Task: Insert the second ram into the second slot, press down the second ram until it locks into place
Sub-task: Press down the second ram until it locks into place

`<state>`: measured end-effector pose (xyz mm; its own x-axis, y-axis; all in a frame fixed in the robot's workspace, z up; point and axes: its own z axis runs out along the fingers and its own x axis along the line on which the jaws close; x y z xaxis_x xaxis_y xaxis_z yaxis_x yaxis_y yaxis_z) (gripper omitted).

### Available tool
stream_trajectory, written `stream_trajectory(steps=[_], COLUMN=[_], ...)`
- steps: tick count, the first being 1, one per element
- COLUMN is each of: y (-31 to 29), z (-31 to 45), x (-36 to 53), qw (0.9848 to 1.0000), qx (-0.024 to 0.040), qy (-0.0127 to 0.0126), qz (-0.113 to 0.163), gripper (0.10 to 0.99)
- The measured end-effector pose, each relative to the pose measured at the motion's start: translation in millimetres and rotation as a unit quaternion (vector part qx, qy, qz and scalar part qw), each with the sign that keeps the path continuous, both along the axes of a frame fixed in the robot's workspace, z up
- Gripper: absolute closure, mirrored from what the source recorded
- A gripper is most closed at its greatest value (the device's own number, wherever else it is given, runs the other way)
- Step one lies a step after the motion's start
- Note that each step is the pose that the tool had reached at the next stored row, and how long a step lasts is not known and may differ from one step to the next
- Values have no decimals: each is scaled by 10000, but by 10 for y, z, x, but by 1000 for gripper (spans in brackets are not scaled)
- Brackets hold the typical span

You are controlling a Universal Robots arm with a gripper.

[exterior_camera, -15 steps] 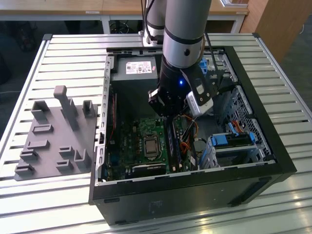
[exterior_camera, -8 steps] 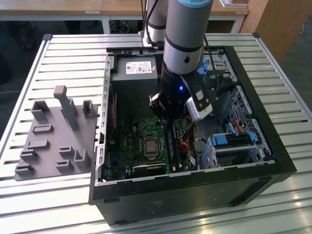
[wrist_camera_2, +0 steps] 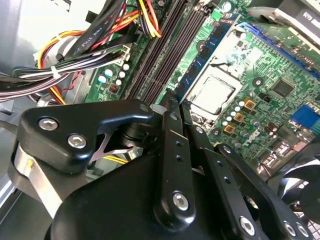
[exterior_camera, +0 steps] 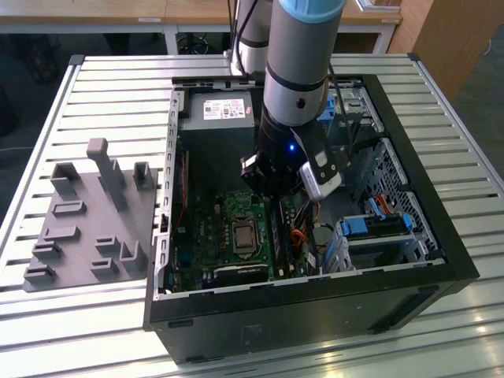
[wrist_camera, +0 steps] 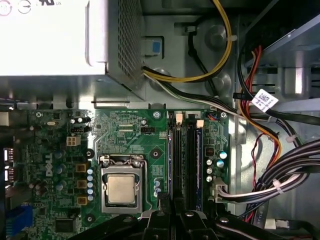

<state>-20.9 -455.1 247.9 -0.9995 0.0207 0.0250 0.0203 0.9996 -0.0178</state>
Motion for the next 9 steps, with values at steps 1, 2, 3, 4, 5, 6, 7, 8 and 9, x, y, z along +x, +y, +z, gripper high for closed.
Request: stream_trajectory(steps=[1,2,3,4,5,6,7,8,9], y=[0,0,0,0,0,0,0,0,0], z=[-7,-17,-27,-37,-49,-60,-71,-82,-96], x=[3,9,12,14,16,20,26,32,40], qw=[10000,10000,10000,10000,10000,10000,10000,10000,10000], qx=[0,0,0,1,4,6,5,5,6], qy=[0,0,0,0,0,0,0,0,0], qz=[0,1,0,0,0,0,0,0,0], gripper=[949,949,949,949,949,949,949,949,949])
